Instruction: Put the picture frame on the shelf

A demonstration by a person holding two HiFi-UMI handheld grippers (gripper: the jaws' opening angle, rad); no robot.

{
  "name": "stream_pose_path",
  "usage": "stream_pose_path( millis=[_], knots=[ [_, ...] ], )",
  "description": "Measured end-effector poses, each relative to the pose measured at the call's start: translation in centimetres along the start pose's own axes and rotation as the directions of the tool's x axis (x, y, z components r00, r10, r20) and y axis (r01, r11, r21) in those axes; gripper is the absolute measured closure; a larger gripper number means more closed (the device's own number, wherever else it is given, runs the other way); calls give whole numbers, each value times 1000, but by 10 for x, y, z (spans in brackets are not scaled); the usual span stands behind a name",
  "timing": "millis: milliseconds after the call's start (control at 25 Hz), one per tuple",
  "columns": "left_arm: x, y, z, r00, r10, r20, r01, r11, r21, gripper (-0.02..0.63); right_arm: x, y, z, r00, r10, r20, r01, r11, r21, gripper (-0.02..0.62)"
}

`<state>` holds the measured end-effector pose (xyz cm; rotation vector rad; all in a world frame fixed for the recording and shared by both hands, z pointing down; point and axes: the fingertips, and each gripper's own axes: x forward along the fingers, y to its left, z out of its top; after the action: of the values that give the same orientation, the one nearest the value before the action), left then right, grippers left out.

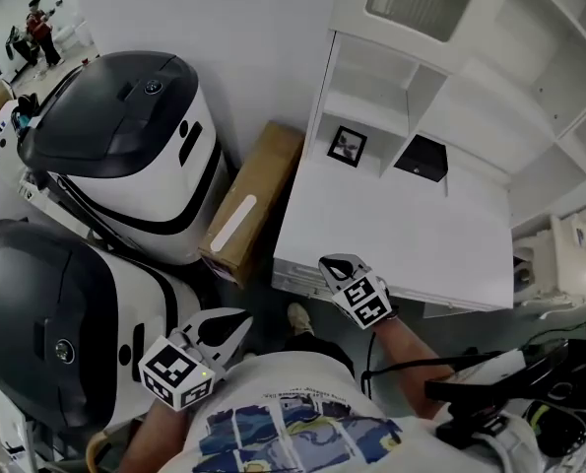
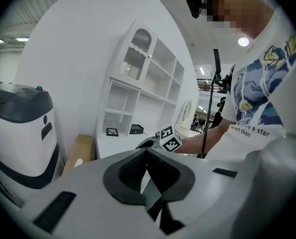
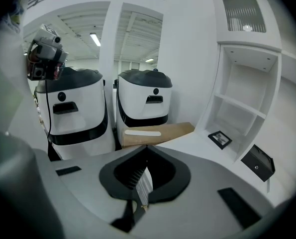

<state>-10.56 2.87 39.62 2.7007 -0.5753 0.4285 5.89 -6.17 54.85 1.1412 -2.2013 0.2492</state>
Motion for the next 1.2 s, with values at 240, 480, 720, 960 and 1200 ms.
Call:
stream_pose_path(
  millis=[240,480,720,960,1200],
  knots=[
    [-20,-17,-16,999,-48,-3,48,999,19,594,-34,52,2,1000,-10,19,9,999,35,571],
    [-33,-26,-36,997,-81,-13,81,997,14,594,-57,92,0,1000,-12,21,11,999,51,571],
    [-41,-30,-45,995,-102,-16,102,995,22,594,-70,122,16,999,7,48,-10,999,48,571],
    [-49,-31,-48,994,-108,-17,108,994,27,594,-74,135,31,997,9,76,-12,999,39,571],
    [-56,-29,-49,995,-103,-10,103,994,31,594,-72,144,39,997,19,81,-21,1000,21,571]
  ],
)
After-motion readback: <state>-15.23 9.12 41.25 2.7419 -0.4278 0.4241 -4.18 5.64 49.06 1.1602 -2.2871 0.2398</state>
